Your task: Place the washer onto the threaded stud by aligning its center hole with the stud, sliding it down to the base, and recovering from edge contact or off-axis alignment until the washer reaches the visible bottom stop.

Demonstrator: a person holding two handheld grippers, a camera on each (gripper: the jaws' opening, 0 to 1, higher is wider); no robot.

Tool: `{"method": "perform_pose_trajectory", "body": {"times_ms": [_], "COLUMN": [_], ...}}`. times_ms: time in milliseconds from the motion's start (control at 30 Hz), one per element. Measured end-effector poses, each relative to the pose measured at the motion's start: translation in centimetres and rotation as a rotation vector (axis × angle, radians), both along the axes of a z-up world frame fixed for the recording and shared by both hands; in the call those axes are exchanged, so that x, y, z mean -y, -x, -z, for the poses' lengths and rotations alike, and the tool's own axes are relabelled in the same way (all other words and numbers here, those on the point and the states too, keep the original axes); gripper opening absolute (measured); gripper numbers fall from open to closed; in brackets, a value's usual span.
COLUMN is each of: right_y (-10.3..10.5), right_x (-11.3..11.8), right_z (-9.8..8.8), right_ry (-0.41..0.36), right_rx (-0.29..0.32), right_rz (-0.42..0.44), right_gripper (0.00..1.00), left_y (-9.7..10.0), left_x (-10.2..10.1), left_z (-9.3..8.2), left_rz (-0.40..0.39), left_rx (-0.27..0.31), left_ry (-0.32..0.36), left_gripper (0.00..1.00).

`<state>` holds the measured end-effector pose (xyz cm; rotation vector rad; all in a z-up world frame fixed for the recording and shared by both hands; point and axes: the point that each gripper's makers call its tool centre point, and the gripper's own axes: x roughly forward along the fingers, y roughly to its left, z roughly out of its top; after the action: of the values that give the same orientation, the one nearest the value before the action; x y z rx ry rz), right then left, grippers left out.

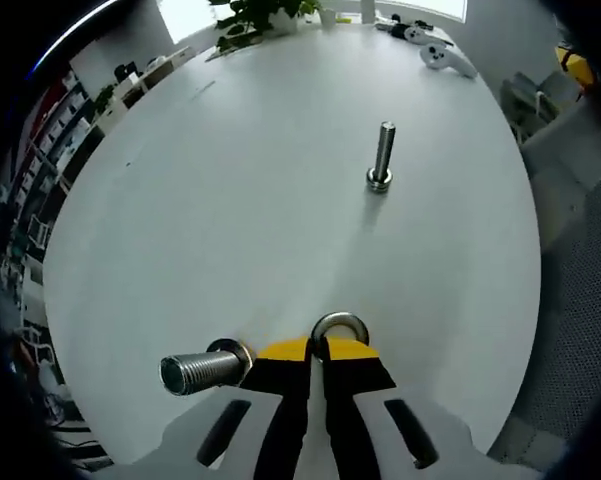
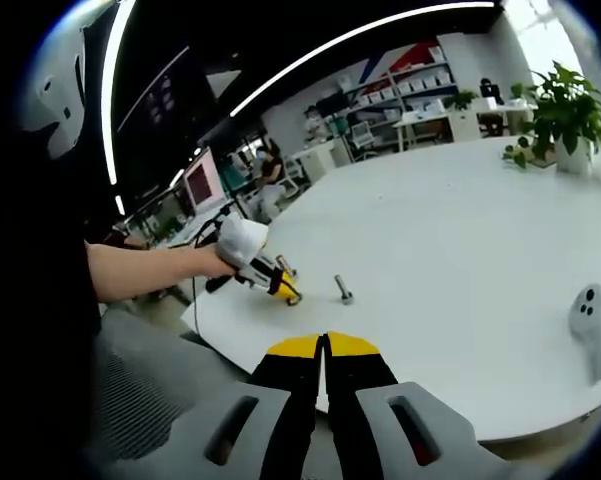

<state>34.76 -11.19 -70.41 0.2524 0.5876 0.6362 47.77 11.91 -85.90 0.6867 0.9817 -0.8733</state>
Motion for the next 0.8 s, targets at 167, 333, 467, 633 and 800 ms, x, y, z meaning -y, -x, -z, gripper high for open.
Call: {"method": "perform_pose_trajectory", "body": {"times_ms": [167, 333, 467, 633, 800], "right_y": [0.0, 0.0, -0.1, 0.1, 0.0], "right_x": [0.0, 0.0, 0.0, 0.1, 0.3], "right_z": [-0.1, -0.1, -0.2, 0.3, 0.1], "right_ry": [-0.001, 0.0, 0.0, 0.031, 0.018], "right_rx": [0.003, 0.006, 0.012, -0.007, 0.003], "right_rz": [0.002, 0.001, 0.002, 0.001, 0.01], "right_gripper": [0.04, 0.04, 0.04, 0.04, 0.04], "left_y": [0.1, -0.4, -1.0, -1.0, -1.2], "left_x": [0.0, -1.0, -1.9, -2.5, -2.9], "left_z": [-1.5, -3.3, -4.6, -5.5, -5.8], "left_rz": [-0.098, -0.165, -0.221, -0.234, -0.238], "left_rx": [-0.029, -0.009, 0.005, 0.02, 0.022], "left_ry": [0.089, 0.115, 0.147, 0.143, 0.133], "left_gripper": [0.01, 0.01, 0.01, 0.01, 0.01]}}
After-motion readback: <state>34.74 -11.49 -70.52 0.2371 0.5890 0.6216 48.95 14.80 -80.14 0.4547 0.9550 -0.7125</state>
